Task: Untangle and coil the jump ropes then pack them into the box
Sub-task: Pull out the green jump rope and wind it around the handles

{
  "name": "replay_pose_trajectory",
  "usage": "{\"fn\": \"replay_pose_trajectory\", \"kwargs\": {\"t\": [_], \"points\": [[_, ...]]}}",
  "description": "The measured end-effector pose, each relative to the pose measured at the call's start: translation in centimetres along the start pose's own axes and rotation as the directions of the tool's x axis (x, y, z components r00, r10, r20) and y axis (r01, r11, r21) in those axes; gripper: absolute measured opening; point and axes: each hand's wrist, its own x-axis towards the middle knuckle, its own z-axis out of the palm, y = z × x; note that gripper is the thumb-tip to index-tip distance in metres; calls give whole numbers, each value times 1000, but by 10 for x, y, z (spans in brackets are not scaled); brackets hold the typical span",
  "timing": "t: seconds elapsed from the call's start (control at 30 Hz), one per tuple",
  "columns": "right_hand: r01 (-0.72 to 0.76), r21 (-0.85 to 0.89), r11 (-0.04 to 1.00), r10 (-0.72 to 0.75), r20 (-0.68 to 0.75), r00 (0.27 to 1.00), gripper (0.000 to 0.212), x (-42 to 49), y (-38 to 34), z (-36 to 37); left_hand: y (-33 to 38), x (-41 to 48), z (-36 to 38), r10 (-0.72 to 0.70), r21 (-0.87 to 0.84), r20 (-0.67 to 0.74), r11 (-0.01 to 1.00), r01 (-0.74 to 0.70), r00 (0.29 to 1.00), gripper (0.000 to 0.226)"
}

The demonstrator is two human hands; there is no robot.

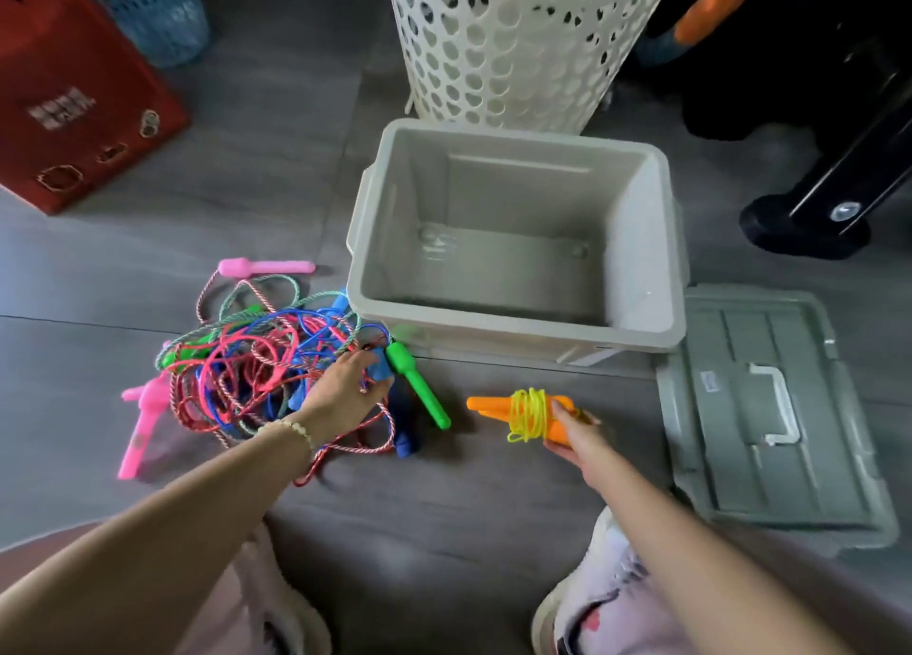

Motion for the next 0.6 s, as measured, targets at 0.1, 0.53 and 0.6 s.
{"fn": "replay_pose_trajectory", "kwargs": {"t": [0.1,0.53,0.6], "points": [[98,-231,968,-122,-94,988,52,14,2,6,-1,9,14,-11,-4,19,1000,11,1000,40],[531,-448,719,-325,458,827,36,-22,5,118,-37,12,-7,-95,43,79,995,91,992,48],[430,-498,753,-193,457,868,50,-21,17,135,-40,7,-5,-108,0,84,994,109,991,45]]}}
